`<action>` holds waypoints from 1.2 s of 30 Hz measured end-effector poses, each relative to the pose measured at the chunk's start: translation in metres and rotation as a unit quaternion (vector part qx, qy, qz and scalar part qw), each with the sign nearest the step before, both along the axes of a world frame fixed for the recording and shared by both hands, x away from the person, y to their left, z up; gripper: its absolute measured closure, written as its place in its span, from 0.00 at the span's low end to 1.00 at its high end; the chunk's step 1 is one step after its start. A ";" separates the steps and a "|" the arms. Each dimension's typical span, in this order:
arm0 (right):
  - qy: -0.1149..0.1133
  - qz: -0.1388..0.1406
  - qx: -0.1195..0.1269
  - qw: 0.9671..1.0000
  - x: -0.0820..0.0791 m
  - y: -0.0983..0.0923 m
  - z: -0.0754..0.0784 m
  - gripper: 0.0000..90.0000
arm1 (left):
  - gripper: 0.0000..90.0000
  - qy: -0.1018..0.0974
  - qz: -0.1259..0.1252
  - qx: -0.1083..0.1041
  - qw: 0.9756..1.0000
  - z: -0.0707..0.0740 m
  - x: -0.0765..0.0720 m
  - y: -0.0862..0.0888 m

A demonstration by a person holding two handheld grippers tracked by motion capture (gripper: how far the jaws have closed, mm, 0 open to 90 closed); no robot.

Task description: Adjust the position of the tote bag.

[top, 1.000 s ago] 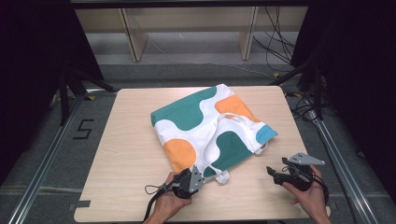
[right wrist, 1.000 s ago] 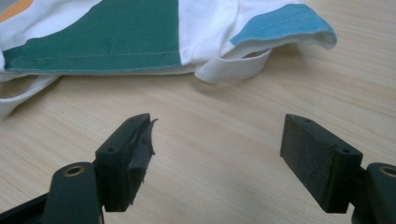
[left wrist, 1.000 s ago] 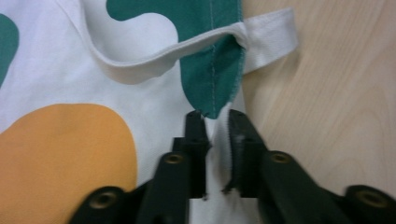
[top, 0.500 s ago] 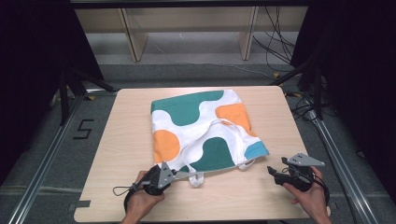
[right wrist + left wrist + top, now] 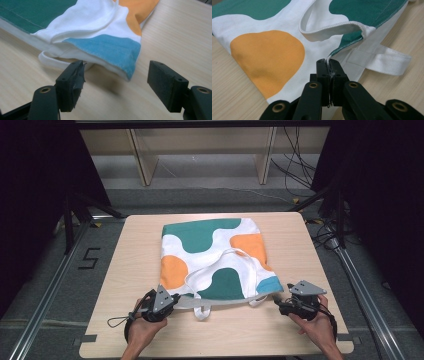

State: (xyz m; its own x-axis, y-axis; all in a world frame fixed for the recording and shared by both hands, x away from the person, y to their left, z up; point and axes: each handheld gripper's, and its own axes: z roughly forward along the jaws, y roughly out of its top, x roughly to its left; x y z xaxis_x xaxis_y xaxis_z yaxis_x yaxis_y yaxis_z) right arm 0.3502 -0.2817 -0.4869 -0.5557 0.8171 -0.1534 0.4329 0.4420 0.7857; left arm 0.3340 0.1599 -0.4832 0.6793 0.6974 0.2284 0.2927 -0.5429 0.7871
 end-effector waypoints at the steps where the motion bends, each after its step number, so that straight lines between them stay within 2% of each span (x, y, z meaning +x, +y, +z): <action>1: 0.000 0.004 -0.001 1.000 0.002 0.003 0.000 0.33 | 0.97 0.005 -0.002 0.000 1.000 0.000 0.001 0.001; 2: -0.002 0.007 -0.005 1.000 0.003 0.006 0.000 0.33 | 0.97 -0.003 0.000 -0.005 1.000 0.000 0.001 0.001; 4: -0.003 0.012 -0.015 1.000 0.006 0.013 0.001 0.33 | 0.97 0.004 -0.001 -0.007 1.000 0.000 0.000 0.001; 6: -0.012 0.027 -0.044 0.999 0.009 0.021 0.000 0.33 | 0.97 0.001 0.009 -0.010 1.000 0.000 0.001 0.001; 7: -0.012 0.027 -0.044 0.999 0.009 0.021 0.000 0.33 | 0.97 0.001 0.009 -0.010 1.000 0.000 0.001 0.001; 8: -0.007 0.034 -0.056 0.998 0.009 0.029 -0.002 0.33 | 0.97 0.013 0.021 -0.016 1.000 -0.001 -0.001 0.001; 9: -0.007 0.034 -0.056 0.998 0.009 0.029 -0.002 0.33 | 0.97 0.013 0.021 -0.016 1.000 -0.001 -0.001 0.001; 10: -0.014 0.041 -0.073 0.996 0.012 0.035 -0.002 0.33 | 0.97 0.000 0.014 -0.021 1.000 0.000 0.002 0.003; 11: -0.015 0.042 -0.078 0.996 0.012 0.037 -0.003 0.33 | 0.97 0.012 0.024 -0.023 0.999 0.001 0.000 0.004; 12: -0.016 0.045 -0.088 0.995 0.013 0.039 -0.003 0.33 | 0.97 0.011 0.022 -0.016 1.000 0.002 0.000 0.005; 13: -0.016 0.045 -0.088 0.995 0.013 0.039 -0.003 0.33 | 0.97 0.011 0.022 -0.016 1.000 0.002 0.000 0.005; 14: -0.017 0.042 -0.092 0.995 0.017 0.044 -0.003 0.33 | 0.97 -0.003 0.012 -0.020 1.000 0.003 0.002 0.006; 15: -0.015 0.039 -0.093 0.995 0.018 0.045 -0.002 0.32 | 0.97 -0.005 0.012 -0.018 1.000 0.003 0.002 0.006; 16: -0.014 0.036 -0.092 0.995 0.020 0.045 -0.002 0.32 | 0.97 -0.004 0.017 -0.028 0.999 0.002 0.002 0.005; 17: -0.008 0.032 -0.087 0.996 0.020 0.045 -0.001 0.32 | 0.97 0.000 0.017 -0.025 1.000 0.002 0.002 0.005; 18: -0.008 0.031 -0.081 0.996 0.022 0.044 0.000 0.32 | 0.97 0.013 0.022 -0.026 0.999 0.002 -0.001 0.005; 19: 0.006 0.023 -0.068 0.997 0.023 0.045 0.000 0.33 | 0.97 0.013 0.022 -0.026 0.999 0.002 -0.001 0.005; 20: 0.008 0.031 -0.063 0.998 0.025 0.043 0.001 0.36 | 0.97 -0.010 0.008 -0.011 1.000 0.003 0.002 0.007; 21: 0.008 0.031 -0.063 0.998 0.025 0.043 0.001 0.36 | 0.97 -0.010 0.008 -0.011 1.000 0.003 0.002 0.007; 22: 0.015 0.025 -0.023 0.999 0.025 0.039 0.005 0.44 | 0.97 -0.008 0.019 -0.025 0.999 0.002 0.001 0.006; 23: 0.015 0.025 -0.023 0.999 0.025 0.039 0.005 0.44 | 0.97 -0.008 0.019 -0.025 0.999 0.002 0.001 0.006; 24: -0.008 0.018 -0.021 1.000 0.025 0.036 0.010 0.45 | 0.97 0.006 0.030 -0.042 0.999 0.002 -0.002 0.005; 26: -0.010 0.017 -0.021 1.000 0.025 0.036 0.011 0.45 | 0.96 0.006 0.030 -0.042 0.999 0.002 -0.001 0.006; 27: -0.004 0.013 -0.036 0.999 0.026 0.037 0.010 0.45 | 0.96 -0.013 0.014 -0.023 1.000 0.003 0.002 0.008; 28: -0.013 0.006 -0.057 0.998 0.027 0.038 0.008 0.44 | 0.96 -0.013 0.014 -0.023 1.000 0.003 0.002 0.008; 29: -0.013 0.006 -0.057 0.998 0.027 0.038 0.008 0.44 | 0.96 0.010 0.027 -0.031 0.999 0.001 -0.001 0.007; 30: -0.011 0.007 -0.074 0.997 0.029 0.039 0.005 0.45 | 0.96 -0.005 0.011 -0.013 1.000 0.002 0.001 0.008; 31: -0.008 0.007 -0.096 0.995 0.035 0.038 -0.002 0.45 | 0.96 -0.002 0.014 -0.016 1.000 0.002 0.001 0.008; 32: -0.007 0.004 -0.088 0.996 0.037 0.037 -0.004 0.46 | 0.96 -0.007 0.013 -0.017 1.000 0.001 0.001 0.007; 33: -0.002 0.001 -0.083 0.997 0.040 0.035 -0.004 0.51 | 0.95 -0.009 0.015 -0.025 1.000 0.000 0.001 0.006; 34: -0.004 0.001 -0.081 0.997 0.042 0.032 -0.004 0.58 | 0.95 -0.008 0.009 -0.015 1.000 0.001 0.001 0.007; 35: -0.004 0.001 -0.080 0.997 0.044 0.030 -0.005 0.65 | 0.94 0.008 0.027 -0.030 0.999 -0.001 -0.002 0.005; 36: -0.004 -0.001 -0.082 0.997 0.046 0.028 -0.005 0.69 | 0.93 -0.005 0.012 -0.015 1.000 -0.001 0.000 0.006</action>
State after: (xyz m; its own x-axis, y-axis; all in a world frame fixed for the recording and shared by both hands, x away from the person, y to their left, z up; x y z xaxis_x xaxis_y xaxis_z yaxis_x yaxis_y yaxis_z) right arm 0.3959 -0.2542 -0.4922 -0.5530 0.7815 -0.2890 0.4269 0.5636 0.7071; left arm 0.3339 0.1662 -0.4838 0.6593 0.7207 0.2142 0.2977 -0.5119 0.8058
